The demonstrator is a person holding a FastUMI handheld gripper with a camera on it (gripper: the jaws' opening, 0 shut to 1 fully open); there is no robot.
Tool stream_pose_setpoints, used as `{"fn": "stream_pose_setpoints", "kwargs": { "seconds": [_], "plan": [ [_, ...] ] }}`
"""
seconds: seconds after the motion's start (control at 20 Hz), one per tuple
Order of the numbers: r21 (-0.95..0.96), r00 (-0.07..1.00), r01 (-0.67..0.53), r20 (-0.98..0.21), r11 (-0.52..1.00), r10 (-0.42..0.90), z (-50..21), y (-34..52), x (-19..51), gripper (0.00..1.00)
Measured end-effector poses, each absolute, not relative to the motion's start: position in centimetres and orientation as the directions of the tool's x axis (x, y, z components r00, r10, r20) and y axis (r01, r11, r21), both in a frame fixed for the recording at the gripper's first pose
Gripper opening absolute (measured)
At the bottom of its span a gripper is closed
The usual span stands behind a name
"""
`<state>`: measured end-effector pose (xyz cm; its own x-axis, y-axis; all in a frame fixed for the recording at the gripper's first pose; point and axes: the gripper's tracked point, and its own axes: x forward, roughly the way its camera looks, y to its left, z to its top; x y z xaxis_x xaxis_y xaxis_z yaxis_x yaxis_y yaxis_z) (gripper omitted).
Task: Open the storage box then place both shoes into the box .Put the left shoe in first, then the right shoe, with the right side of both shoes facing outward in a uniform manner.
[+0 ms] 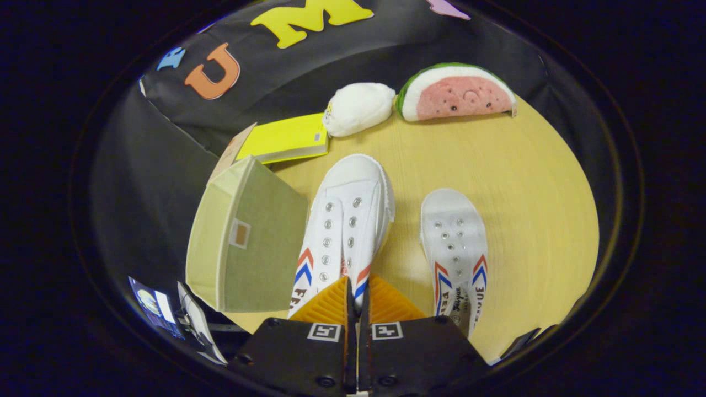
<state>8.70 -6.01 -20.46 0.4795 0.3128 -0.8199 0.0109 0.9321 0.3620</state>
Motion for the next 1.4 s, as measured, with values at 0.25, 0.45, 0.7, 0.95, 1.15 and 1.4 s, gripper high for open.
{"fn": "stream_pose_setpoints", "kwargs": {
  "seconds": [0.25,0.45,0.7,0.95,1.15,1.4],
  "plan": [
    [0.388,0.532,-0.02,-0.776,0.922,0.338,-21.3,-6.0,7.9,0.07],
    [0.362,0.564,-0.042,-0.761,0.931,0.321,-22.1,-5.2,7.6,0.07],
    [0.336,0.541,-0.08,-0.776,0.938,0.324,-22.8,-5.3,8.0,0.06],
    [0.32,0.47,-0.067,-0.825,0.945,0.313,-22.0,-5.4,8.3,0.07],
    [0.303,0.44,-0.062,-0.847,0.951,0.299,-21.8,-5.3,8.2,0.06],
    [0.256,0.382,-0.084,-0.885,0.963,0.268,-21.3,-5.1,8.9,0.07]
  ]
}}
